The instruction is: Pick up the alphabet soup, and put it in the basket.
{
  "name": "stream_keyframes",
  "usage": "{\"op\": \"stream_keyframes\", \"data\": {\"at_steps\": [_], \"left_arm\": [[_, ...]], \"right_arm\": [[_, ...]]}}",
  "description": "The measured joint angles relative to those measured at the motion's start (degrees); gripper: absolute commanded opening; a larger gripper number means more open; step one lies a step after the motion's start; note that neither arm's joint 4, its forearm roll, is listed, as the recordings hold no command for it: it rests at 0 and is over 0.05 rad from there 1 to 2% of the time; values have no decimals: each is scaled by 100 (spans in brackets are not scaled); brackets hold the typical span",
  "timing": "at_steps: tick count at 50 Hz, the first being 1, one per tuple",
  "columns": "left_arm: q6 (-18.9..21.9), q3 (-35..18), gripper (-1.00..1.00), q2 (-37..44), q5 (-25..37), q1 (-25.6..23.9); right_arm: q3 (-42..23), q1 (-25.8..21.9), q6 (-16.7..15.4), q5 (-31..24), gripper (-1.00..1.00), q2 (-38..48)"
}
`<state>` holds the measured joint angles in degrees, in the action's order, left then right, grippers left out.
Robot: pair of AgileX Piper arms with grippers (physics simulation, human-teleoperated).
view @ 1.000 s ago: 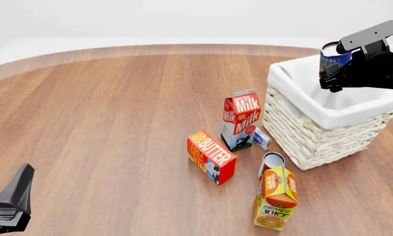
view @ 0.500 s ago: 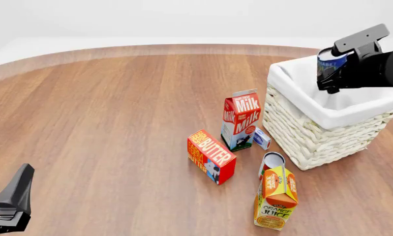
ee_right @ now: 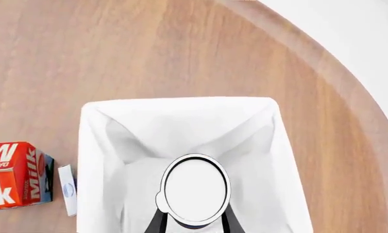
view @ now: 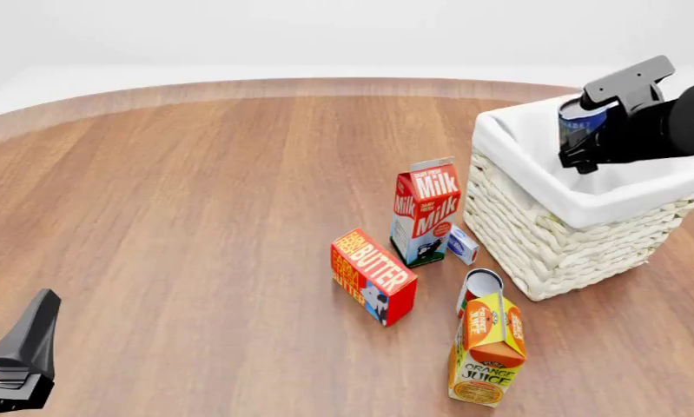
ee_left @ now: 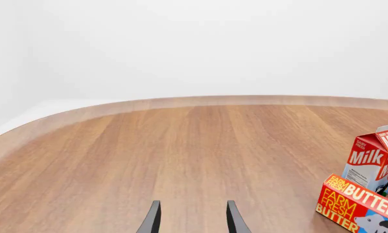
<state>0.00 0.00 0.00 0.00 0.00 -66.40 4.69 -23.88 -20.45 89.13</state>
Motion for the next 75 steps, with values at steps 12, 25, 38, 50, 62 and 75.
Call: {"op": "stream_keyframes", "data": {"at_steps": [12,25,38,50,62,75], "left_arm": [[0,0,100,0,0,0],[0,0,100,0,0,0],[0,0,100,0,0,0],[0,0,100,0,0,0],[0,0,100,0,0,0],[0,0,100,0,0,0]], "right_arm": [[-69,65,-84,8,-100,223],[-123,153,-167,28,-100,428],[-243,234,-231,-14,-100,601],[-359,271,-277,-31,-100,780],[-423,275,-296,-22,-100,937],[-422,276,-318,-14,-100,1081]]}}
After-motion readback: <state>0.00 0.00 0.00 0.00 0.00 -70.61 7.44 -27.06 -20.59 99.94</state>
